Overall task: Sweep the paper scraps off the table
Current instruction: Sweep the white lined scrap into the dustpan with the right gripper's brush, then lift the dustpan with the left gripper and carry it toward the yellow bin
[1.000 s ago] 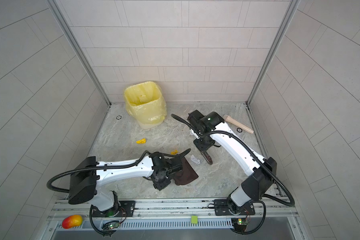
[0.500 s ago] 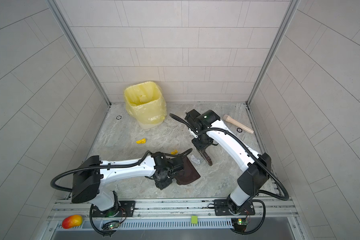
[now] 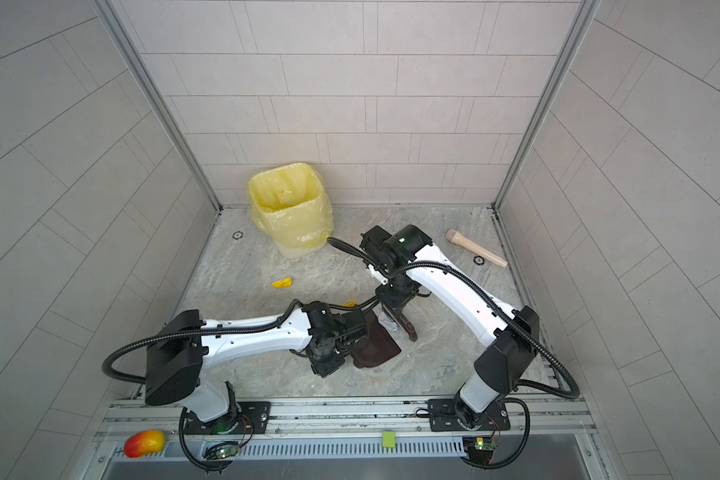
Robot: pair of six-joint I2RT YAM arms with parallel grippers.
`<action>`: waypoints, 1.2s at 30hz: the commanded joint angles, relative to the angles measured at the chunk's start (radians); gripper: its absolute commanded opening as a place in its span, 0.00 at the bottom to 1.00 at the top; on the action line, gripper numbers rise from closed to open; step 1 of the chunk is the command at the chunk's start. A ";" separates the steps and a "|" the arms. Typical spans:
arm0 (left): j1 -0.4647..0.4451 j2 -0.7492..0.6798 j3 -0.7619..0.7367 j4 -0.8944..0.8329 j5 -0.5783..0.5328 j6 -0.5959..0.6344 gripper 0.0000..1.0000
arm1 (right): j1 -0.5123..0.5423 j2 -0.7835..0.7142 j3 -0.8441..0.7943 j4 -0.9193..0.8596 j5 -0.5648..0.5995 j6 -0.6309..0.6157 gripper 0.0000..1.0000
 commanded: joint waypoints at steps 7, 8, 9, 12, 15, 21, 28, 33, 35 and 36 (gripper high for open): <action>0.006 0.008 0.006 -0.006 -0.003 -0.004 0.00 | 0.040 -0.065 0.030 -0.047 -0.200 0.045 0.00; 0.006 0.008 0.006 -0.006 -0.002 -0.006 0.00 | 0.045 -0.070 0.028 -0.047 -0.213 0.049 0.00; 0.006 0.007 0.006 -0.007 -0.003 -0.007 0.00 | 0.049 -0.076 0.026 -0.045 -0.226 0.058 0.00; 0.006 0.006 0.006 -0.007 -0.003 -0.010 0.00 | 0.051 -0.101 0.029 -0.029 -0.272 0.081 0.00; 0.006 0.003 0.005 -0.005 -0.002 -0.013 0.00 | 0.050 -0.128 0.030 -0.012 -0.303 0.089 0.00; 0.006 -0.013 -0.003 0.003 -0.004 -0.021 0.00 | -0.007 -0.153 0.050 -0.096 -0.089 0.093 0.00; 0.006 -0.073 -0.017 0.021 -0.029 -0.041 0.00 | -0.116 -0.203 0.077 -0.093 -0.029 0.075 0.00; 0.006 -0.140 -0.011 0.016 -0.066 -0.068 0.00 | -0.224 -0.260 0.042 -0.041 -0.044 0.081 0.00; 0.006 -0.168 0.004 -0.008 -0.087 -0.081 0.00 | -0.277 -0.287 0.014 -0.014 -0.061 0.079 0.00; 0.006 -0.178 0.017 -0.019 -0.093 -0.088 0.00 | -0.296 -0.298 0.001 -0.002 -0.070 0.079 0.00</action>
